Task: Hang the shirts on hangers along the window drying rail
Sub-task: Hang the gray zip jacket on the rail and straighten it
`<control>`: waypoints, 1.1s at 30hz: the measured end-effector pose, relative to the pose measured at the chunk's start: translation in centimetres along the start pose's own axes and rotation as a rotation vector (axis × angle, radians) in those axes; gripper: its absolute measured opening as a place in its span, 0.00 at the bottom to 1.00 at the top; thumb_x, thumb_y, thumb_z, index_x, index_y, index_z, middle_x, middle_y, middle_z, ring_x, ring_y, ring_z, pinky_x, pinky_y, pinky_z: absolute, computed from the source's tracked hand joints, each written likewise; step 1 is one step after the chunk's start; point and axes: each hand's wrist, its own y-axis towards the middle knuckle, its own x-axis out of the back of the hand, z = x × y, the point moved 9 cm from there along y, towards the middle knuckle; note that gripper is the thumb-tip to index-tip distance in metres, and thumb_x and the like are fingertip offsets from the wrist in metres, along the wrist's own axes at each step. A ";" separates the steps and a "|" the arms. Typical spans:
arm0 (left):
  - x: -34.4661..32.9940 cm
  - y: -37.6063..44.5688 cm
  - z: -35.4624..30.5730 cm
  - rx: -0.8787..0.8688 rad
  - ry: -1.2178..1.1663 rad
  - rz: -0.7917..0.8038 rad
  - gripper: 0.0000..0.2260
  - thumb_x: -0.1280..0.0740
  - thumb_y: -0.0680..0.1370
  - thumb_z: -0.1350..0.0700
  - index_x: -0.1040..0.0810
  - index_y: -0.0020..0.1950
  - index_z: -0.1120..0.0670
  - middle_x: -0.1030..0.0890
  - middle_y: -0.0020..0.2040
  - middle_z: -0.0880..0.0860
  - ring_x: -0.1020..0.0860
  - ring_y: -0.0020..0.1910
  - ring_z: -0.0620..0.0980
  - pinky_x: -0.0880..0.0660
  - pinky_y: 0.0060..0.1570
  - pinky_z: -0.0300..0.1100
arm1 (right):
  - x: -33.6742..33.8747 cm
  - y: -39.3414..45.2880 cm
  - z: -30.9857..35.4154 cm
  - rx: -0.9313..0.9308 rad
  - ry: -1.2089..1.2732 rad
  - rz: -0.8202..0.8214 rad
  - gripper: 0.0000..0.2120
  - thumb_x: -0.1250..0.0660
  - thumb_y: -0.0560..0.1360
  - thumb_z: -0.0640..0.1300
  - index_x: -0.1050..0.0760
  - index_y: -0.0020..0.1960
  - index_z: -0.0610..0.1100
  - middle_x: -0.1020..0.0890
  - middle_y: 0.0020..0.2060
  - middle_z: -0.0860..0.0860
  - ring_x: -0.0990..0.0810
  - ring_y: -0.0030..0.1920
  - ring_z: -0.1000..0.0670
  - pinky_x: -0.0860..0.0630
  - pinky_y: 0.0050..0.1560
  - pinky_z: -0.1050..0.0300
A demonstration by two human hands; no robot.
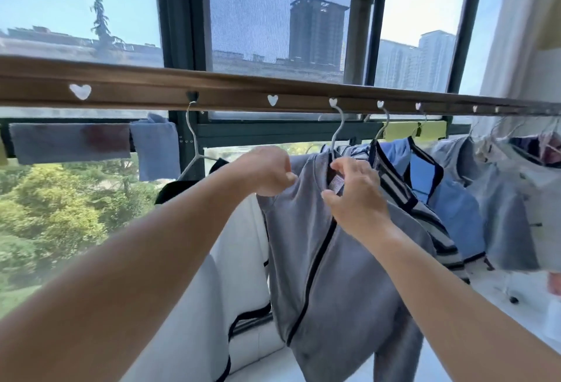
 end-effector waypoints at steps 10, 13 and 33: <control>-6.0 5.1 -6.1 0.072 -0.401 -0.071 0.22 0.35 0.77 0.52 0.33 0.69 0.55 0.24 0.62 0.56 0.24 0.58 0.54 0.28 0.61 0.45 | 2.3 1.7 -10.8 -0.091 -0.252 0.137 0.14 0.40 0.77 0.43 0.32 0.63 0.43 0.24 0.59 0.44 0.27 0.60 0.41 0.30 0.57 0.49; -7.3 6.2 -6.8 0.085 -0.411 -0.108 0.25 0.35 0.77 0.53 0.36 0.72 0.55 0.27 0.66 0.56 0.27 0.63 0.54 0.31 0.65 0.49 | 3.7 2.2 -12.8 -0.055 -0.213 0.070 0.09 0.43 0.78 0.42 0.27 0.55 0.43 0.20 0.51 0.44 0.23 0.51 0.41 0.30 0.45 0.52; -9.7 12.5 -10.9 -0.246 -0.620 -0.190 0.10 0.42 0.81 0.58 0.23 0.46 0.60 0.23 0.42 0.54 0.27 0.42 0.50 0.34 0.42 0.39 | 9.0 7.3 -14.3 0.070 -0.024 -0.124 0.19 0.40 0.79 0.46 0.31 0.30 0.42 0.32 0.22 0.53 0.34 0.26 0.54 0.39 0.29 0.57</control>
